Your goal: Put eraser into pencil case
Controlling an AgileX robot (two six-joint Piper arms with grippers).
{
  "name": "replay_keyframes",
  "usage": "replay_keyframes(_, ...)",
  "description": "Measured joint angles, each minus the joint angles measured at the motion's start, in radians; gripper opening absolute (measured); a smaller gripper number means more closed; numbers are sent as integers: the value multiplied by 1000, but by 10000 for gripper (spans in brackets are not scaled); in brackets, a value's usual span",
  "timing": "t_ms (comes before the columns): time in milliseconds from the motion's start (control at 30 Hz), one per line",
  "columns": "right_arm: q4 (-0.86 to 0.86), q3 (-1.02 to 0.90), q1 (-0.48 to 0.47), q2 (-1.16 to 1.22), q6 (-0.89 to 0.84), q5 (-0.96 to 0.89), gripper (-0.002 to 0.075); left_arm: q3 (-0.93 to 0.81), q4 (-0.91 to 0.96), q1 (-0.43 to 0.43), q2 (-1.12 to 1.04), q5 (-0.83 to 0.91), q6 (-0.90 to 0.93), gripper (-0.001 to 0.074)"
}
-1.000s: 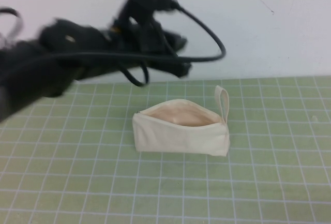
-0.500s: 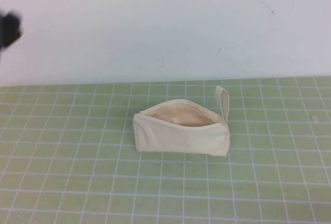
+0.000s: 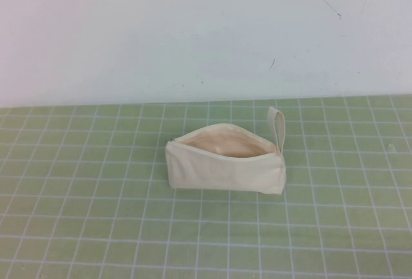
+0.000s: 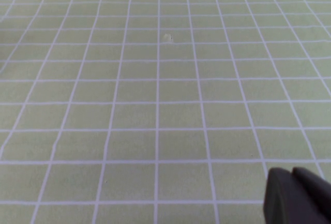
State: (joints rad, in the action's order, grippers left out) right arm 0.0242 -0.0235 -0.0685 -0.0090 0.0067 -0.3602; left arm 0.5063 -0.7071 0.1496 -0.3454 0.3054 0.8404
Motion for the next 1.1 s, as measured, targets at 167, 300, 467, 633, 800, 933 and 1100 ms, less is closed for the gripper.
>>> replay_keyframes(167,0,0,0,0,0,0,-1,-101,-81,0,148,116,-25,0)
replay_keyframes(300,0,0,0,0,0,0,-1,-152,-241,0,212,252,-65,0)
replay_keyframes(467,0,0,0,0,0,0,-1,-164,-267,0,225,462,63,0)
replay_keyframes(633,0,0,0,0,0,0,-1,-165,-355,0,225,445,103,0)
replay_keyframes(800,0,0,0,0,0,0,-1,-165,-448,-8,230,342,160,0)
replay_keyframes(933,0,0,0,0,0,0,-1,-181,-184,-41,234,259,32,-1)
replay_keyframes(1100,0,0,0,0,0,0,-1,-303,278,-94,275,18,-489,-1)
